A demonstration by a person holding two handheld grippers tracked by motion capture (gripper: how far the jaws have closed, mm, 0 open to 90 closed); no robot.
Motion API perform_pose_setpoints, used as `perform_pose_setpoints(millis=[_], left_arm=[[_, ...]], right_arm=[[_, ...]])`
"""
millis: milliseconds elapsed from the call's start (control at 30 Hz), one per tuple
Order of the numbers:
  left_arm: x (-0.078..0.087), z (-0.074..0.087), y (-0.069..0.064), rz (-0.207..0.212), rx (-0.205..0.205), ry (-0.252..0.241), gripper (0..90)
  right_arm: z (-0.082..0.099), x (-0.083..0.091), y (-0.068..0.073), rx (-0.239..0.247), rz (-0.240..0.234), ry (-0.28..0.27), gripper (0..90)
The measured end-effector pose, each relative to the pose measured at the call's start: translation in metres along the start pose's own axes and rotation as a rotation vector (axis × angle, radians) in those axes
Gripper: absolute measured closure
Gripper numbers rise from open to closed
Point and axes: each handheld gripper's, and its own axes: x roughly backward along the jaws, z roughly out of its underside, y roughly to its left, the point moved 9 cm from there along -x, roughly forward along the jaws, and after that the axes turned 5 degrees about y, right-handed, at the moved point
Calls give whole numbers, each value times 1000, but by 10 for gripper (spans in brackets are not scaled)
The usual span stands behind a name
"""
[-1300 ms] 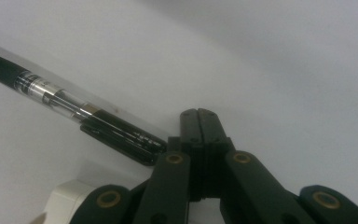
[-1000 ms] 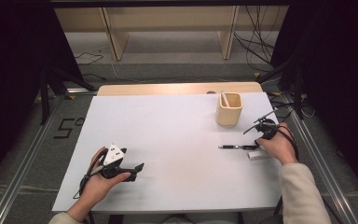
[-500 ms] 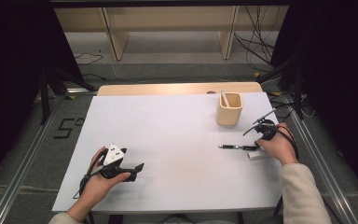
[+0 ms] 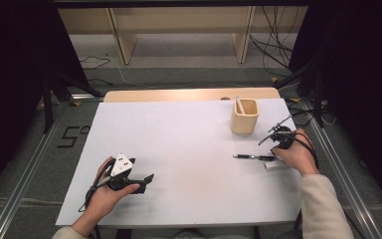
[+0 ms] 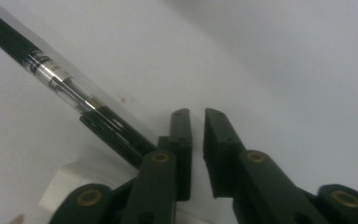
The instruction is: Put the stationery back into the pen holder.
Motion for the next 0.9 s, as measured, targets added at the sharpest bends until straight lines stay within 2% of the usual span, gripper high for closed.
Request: perform_pose_setpoints(millis=[67, 133, 200, 333, 500, 800, 867, 900], left_arm=[[0, 0, 0, 0, 0, 0, 117], [0, 0, 0, -1, 0, 0, 117], [0, 0, 0, -1, 1, 0, 117], [0, 0, 0, -1, 1, 1, 117], [-1, 0, 0, -1, 1, 1, 117], [-1, 0, 0, -1, 2, 2, 117], [-1, 0, 0, -1, 2, 2, 117], [-1, 0, 0, 0, 3, 2, 117]], right_arm=[[-7, 4, 1, 89, 32, -26, 762], [-11, 7, 4, 158, 45, -35, 734], [-15, 9, 8, 238, 45, -38, 705], [-20, 10, 19, 357, 43, -25, 693], [-21, 9, 30, 437, 10, -2, 693], [-19, 7, 38, 522, -24, 45, 661], [-18, 6, 41, 520, -35, 48, 659], [-18, 6, 41, 542, -34, 56, 658]])
